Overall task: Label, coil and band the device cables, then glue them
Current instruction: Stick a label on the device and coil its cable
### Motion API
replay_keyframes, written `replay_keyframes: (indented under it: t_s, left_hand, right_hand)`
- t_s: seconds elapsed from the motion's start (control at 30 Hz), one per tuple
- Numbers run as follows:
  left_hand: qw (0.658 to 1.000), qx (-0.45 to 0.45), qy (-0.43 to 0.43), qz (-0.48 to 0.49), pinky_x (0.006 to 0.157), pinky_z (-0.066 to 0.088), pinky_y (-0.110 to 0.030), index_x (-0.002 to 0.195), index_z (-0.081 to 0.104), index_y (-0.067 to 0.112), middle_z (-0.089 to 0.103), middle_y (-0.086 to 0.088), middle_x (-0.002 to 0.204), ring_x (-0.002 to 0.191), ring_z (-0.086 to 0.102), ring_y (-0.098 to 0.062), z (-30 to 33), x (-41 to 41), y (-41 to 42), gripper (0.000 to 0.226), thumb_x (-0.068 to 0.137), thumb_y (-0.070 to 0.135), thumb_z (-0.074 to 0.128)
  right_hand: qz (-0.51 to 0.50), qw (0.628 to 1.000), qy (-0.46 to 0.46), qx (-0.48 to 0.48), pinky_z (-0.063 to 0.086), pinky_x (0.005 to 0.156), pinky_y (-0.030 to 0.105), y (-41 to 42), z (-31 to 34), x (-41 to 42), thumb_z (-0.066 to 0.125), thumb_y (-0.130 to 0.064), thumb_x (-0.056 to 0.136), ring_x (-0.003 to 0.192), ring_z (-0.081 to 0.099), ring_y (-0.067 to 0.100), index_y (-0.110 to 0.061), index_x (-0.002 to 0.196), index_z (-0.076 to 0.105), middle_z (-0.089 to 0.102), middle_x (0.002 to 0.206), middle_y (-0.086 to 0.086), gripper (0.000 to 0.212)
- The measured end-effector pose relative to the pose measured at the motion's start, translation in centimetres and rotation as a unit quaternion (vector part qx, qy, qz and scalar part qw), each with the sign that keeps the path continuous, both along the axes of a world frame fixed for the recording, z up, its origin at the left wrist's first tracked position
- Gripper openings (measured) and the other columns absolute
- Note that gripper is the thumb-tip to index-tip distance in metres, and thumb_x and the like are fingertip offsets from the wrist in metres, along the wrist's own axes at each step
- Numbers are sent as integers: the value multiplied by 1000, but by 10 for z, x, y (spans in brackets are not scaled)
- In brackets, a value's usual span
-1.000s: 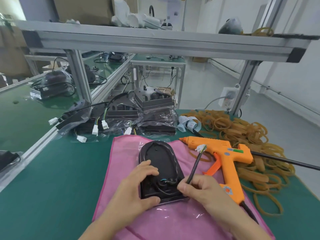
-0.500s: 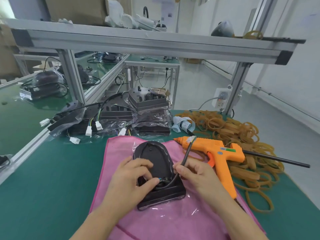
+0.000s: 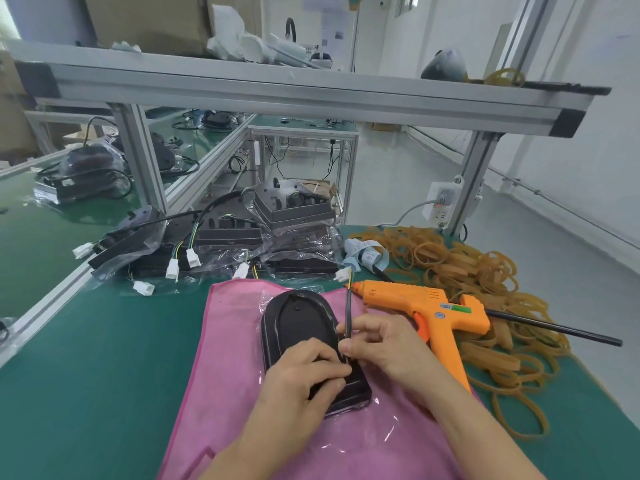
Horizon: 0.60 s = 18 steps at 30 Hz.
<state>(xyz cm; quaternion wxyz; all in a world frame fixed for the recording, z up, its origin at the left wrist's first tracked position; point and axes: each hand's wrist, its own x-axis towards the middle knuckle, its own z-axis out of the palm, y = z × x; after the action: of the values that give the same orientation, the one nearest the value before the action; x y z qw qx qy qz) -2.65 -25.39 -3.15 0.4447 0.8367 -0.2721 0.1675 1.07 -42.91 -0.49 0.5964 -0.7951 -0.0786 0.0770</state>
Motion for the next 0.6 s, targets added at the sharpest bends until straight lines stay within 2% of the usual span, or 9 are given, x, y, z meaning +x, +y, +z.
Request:
replay_keyframes:
  t_s: [0.13, 0.23, 0.3, 0.37, 0.43, 0.47, 0.53, 0.6]
  left_hand:
    - [1000, -23, -5, 7, 80, 46, -15, 86, 75, 16, 62, 14, 88, 86, 59, -1, -4, 0, -2, 10, 79, 12, 69]
    - [998, -53, 39, 3, 78, 46, -17, 80, 74, 20, 63, 14, 85, 85, 62, -5, -1, 2, -1, 8, 76, 15, 69]
    - [994, -89, 69, 6, 82, 43, -15, 82, 73, 27, 64, 15, 90, 91, 62, -7, 5, 8, 0, 11, 75, 20, 68]
    - [993, -88, 40, 70, 92, 39, -19, 87, 73, 30, 64, 17, 97, 103, 57, -6, 10, 20, 4, 11, 80, 25, 67]
    - [980, -69, 32, 184, 99, 36, -29, 99, 71, 26, 61, 14, 108, 111, 49, -10, 10, 41, 10, 15, 86, 20, 69]
    - [968, -61, 64, 236, 100, 36, -33, 108, 68, 21, 59, 8, 113, 115, 46, -16, 11, 51, 13, 21, 87, 20, 69]
    - [937, -73, 185, 287, 103, 35, -37, 119, 59, 16, 52, -1, 120, 120, 43, -22, 10, 70, 19, 35, 88, 29, 67]
    - [911, -95, 286, 282, 102, 38, -40, 112, 54, 15, 49, -6, 122, 120, 45, -26, 7, 83, 22, 34, 88, 36, 66]
  right_hand:
    - [-28, 999, 18, -24, 46, 64, 21, 2, -2, 5, 81, -18, 76, 56, 58, 2, -19, 97, 62, 67, 59, -3, 28]
    - [-14, 998, 15, -58, 44, 64, 15, 4, -2, 8, 79, -18, 79, 54, 56, -2, -19, 94, 67, 63, 55, -9, 20]
    - [-10, 996, -3, -92, 42, 63, 15, 7, -3, 8, 76, -15, 82, 56, 53, -2, -18, 95, 72, 60, 55, -11, 14]
    - [-10, 990, -25, -139, 48, 73, 23, 9, -5, 7, 72, -17, 84, 67, 57, -1, -17, 97, 76, 66, 69, -12, 14]
    - [-26, 983, -30, -181, 51, 86, 27, 12, -6, 5, 70, -23, 86, 84, 65, 1, -20, 105, 76, 73, 87, -13, 20]
    - [-36, 977, -36, -207, 51, 85, 27, 14, -5, 5, 70, -27, 85, 86, 65, 1, -24, 104, 76, 73, 87, -15, 20]
    - [-62, 956, -63, -281, 47, 71, 25, 18, 0, 6, 69, -37, 82, 74, 61, 1, -32, 87, 75, 67, 70, -17, 10]
    - [-91, 937, -91, -325, 40, 63, 28, 25, 4, 9, 68, -45, 79, 67, 56, 5, -27, 64, 61, 59, 60, -10, 24]
